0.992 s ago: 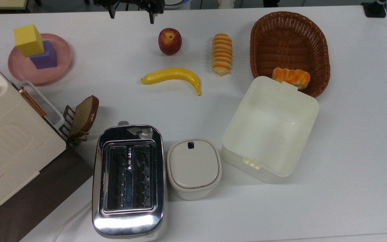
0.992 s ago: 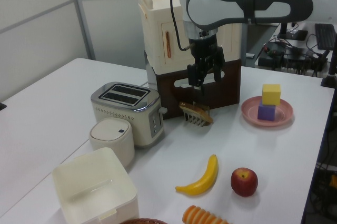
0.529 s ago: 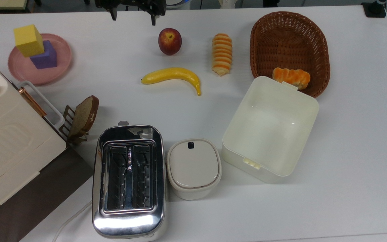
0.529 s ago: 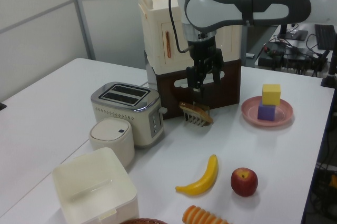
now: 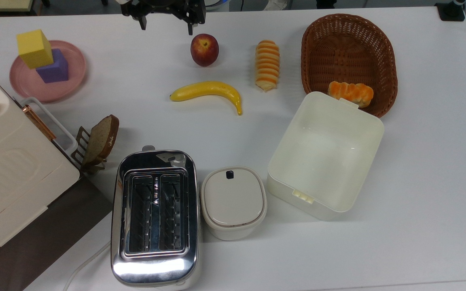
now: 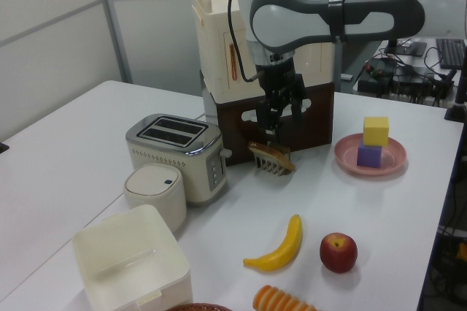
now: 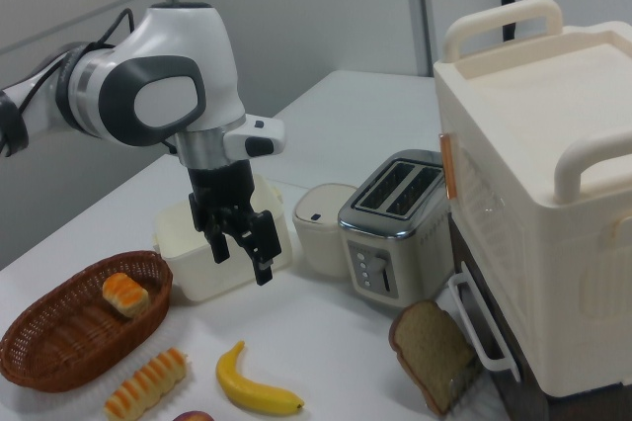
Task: Put the yellow cube on the table
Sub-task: 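Move the gripper across the table toward the pink plate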
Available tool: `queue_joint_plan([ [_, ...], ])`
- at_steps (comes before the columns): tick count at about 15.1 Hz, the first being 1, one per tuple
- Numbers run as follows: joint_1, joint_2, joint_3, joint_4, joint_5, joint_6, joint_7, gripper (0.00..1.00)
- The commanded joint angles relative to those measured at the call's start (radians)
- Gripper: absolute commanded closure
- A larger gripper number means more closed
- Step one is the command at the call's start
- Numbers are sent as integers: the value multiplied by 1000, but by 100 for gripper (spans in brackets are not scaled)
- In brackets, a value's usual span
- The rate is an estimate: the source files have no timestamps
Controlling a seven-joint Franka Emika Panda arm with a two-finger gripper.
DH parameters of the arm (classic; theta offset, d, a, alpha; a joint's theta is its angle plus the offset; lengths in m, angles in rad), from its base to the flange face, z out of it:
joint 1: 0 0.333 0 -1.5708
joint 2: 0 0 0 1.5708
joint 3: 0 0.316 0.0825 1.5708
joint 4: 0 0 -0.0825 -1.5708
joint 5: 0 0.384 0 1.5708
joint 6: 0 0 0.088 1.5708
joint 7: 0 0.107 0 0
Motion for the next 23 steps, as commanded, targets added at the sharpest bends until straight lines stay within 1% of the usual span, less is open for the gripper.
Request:
queue_joint_plan([
  [1, 22, -17, -5, -50, -21, 22, -94, 0],
  [2, 34, -17, -5, -60, -21, 24, -160, 0],
  [3, 43, -12, -5, -76, -27, 25, -268, 0],
  [7, 47, 37, -5, -87, -36, 28, -526, 0],
  [9, 47, 60, -5, -88, -36, 56, -600, 0],
  [10, 48, 69, -5, -99, -36, 79, -616, 0],
  [13, 82, 77, -6, -148, -61, 142, -617, 0],
  [16, 97, 75, -6, -185, -79, 154, -617, 0],
  [17, 111, 75, -6, -191, -81, 156, -617, 0],
  [19, 108, 66, -12, -186, -78, 153, -590, 0],
  [20, 103, 51, -23, -176, -75, 142, -544, 0],
  [21, 97, 28, -34, -154, -76, 113, -468, 0],
  [23, 73, 13, -53, -134, -82, 61, -353, 0],
])
